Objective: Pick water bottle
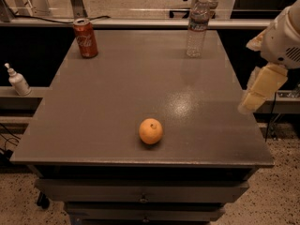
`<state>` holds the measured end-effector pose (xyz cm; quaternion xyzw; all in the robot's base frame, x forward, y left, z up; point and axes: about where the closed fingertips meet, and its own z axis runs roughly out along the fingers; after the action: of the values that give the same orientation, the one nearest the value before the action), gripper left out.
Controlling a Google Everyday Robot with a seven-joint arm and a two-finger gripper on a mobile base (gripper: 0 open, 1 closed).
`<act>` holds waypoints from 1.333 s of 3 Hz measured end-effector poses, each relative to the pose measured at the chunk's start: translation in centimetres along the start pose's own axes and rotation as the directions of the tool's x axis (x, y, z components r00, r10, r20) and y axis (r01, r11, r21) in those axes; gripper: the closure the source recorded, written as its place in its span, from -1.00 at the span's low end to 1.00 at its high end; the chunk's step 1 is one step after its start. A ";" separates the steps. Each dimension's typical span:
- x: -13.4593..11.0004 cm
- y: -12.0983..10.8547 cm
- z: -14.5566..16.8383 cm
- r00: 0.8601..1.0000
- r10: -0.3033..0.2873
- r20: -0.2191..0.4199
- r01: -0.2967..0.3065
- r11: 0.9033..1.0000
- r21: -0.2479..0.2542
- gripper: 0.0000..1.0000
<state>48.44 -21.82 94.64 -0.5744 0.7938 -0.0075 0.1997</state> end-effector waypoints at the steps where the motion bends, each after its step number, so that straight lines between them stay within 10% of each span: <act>1: -0.1 -3.5 3.0 0.994 0.072 0.082 -0.073 0.997 0.011 -1.00; 3: -4.2 -9.3 6.8 0.935 0.165 0.314 -0.183 0.983 0.030 -1.00; 4: -4.2 -9.3 6.8 0.935 0.165 0.314 -0.183 0.983 0.030 -1.00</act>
Offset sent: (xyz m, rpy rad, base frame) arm 0.1301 0.0042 -0.0355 0.3861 -0.1154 -0.1526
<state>60.17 -19.71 91.94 -0.4899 0.7996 0.0774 0.3385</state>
